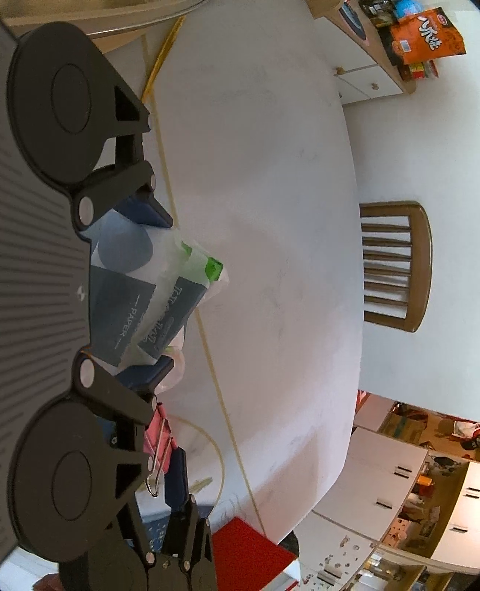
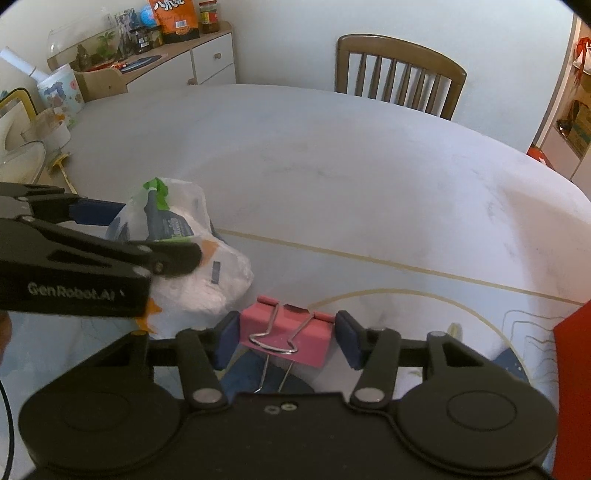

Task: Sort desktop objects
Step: 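Grasp the white paper-towel bag with the left gripper while the right gripper grasps the pink binder clip, then carry the paper-towel bag and binder clip over the red box and lower them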

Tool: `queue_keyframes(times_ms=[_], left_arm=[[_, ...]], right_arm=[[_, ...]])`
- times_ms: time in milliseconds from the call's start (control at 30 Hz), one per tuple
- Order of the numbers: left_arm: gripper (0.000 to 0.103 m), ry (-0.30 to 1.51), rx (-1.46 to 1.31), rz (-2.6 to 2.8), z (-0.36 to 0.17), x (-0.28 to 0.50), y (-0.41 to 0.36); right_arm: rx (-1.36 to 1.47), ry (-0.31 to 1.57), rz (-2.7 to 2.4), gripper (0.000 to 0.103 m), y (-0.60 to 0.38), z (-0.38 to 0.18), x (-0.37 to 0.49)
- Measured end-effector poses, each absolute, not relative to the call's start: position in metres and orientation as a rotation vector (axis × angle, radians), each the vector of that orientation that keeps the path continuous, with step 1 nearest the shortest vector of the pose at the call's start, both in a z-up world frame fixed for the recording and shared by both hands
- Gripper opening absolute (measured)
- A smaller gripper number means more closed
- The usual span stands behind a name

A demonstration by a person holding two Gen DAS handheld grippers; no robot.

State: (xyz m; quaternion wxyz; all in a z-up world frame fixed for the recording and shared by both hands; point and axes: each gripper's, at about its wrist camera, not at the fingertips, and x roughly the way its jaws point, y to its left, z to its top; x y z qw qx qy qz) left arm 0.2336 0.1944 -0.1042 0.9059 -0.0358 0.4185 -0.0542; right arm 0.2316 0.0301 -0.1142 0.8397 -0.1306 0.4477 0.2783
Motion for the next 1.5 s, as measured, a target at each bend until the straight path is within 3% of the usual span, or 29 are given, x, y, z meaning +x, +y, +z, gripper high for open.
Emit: queue_keyframes(times_ms=[633, 1033, 1500], left_arm=[[0.061, 0.881, -0.186, -0.232, -0.082, 0.154, 0.158], [0.061, 0.905, -0.207, -0.216, -0.078, 0.113, 0.140], [0.061, 0.844, -0.213, -0.207, -0.044, 0.102, 0.087]], right_arm=[[-0.284, 0.962, 0.644, 0.055, -0.034, -0.093, 0.186], [-0.268, 0.985, 0.614, 0.055, -0.091, -0.084, 0.164], [-0.177, 0.900, 0.599, 0.055, -0.174, -0.025, 0.151]])
